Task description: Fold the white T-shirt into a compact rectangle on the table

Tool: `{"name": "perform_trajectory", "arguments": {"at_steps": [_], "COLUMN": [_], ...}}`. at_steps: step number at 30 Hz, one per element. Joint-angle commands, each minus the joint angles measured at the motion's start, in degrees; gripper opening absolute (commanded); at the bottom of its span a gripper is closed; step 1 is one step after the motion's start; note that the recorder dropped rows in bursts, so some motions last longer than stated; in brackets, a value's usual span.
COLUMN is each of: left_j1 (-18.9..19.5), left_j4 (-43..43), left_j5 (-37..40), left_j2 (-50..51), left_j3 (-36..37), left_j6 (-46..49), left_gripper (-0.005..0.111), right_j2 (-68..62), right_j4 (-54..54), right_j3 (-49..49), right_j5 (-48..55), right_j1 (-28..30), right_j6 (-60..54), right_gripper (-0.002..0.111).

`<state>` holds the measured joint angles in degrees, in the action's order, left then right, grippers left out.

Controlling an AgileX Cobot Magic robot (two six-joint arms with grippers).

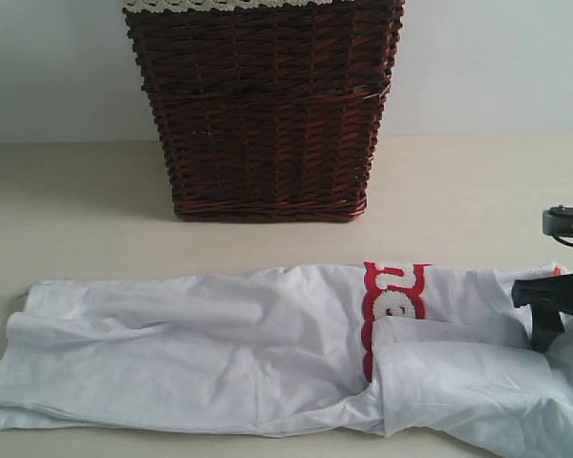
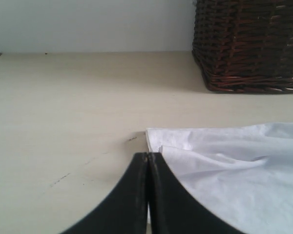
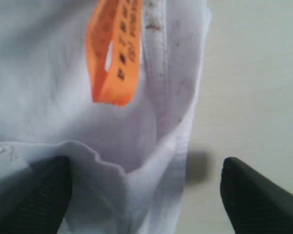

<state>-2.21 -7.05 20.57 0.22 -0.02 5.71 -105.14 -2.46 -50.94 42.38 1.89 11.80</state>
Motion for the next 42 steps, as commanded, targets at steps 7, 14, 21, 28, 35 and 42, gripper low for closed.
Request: {"name": "perform_trajectory", "arguments": {"at_steps": [7,14,21,28,35,42], "left_j1": [0.20,0.20,0.20,0.20,0.20,0.20], "left_j4": [0.14,0.14,0.14,0.14,0.14,0.14], "left_j5": [-0.33,-0.33,-0.33,-0.33,-0.33,-0.33], "left_j2": [-0.22,-0.22,-0.22,-0.22,-0.22,-0.22], "left_j3": [0.02,0.02,0.02,0.02,0.02,0.02], "left_j6": [-0.07,-0.07,-0.07,-0.07,-0.07,-0.07], "left_gripper": [0.000,0.000,0.000,0.000,0.000,0.000], "right_j2": [-2.03,-5.69,-7.97,-1.13,10.50,15.33], "right_j4": [17.72,24.73,24.27,16.00,-16.04,-16.08], "right_j3": [0.17,0.17,-1.19,-5.10,-6.02,-10.31], "right_j5": [-5.43,-4.77,0.43,14.15,23.65,27.43], "right_j1": [0.10,0.10,0.10,0.10,0.10,0.10], "right_j6": [-19.00,-26.72,-28.69,-22.84,-2.03,0.14], "right_gripper": [0.080,0.067,0.002,0.000,0.000,0.000]}}
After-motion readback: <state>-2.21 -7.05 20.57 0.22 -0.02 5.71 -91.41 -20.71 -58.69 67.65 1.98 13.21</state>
